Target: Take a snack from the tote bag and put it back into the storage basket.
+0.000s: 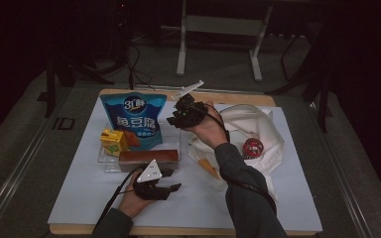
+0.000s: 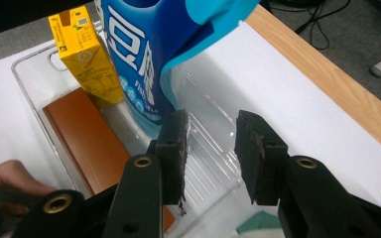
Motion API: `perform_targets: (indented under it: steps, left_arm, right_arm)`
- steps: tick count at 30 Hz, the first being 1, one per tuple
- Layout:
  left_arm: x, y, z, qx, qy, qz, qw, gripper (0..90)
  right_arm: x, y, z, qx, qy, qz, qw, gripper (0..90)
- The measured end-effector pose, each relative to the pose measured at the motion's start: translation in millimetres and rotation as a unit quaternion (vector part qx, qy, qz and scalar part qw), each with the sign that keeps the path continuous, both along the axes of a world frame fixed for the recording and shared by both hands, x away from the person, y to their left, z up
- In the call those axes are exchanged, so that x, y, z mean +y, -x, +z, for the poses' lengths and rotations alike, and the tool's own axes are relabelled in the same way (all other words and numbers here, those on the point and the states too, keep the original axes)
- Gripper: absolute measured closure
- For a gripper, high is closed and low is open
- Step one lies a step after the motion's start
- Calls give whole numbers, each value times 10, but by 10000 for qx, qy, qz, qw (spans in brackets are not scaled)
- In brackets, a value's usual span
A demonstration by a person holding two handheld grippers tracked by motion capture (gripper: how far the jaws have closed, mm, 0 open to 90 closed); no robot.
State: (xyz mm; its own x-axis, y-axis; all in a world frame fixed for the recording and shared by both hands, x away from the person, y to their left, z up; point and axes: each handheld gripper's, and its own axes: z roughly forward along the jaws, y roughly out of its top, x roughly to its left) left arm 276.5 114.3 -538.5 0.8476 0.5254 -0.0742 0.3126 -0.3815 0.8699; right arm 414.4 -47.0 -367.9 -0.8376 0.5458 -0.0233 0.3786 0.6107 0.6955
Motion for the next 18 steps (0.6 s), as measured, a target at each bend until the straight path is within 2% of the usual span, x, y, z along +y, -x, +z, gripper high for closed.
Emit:
perform_targets:
  steps: [7, 18]
  left_arm:
    - [4, -3, -1, 8, 25, 5, 10000, 414]
    - [7, -6, -1, 29, 39, 8, 10000, 413]
  right_arm:
    - [-190, 45, 100, -72, 39, -112, 9999, 652]
    - [-502, 90, 154, -123, 172, -283, 9994, 650]
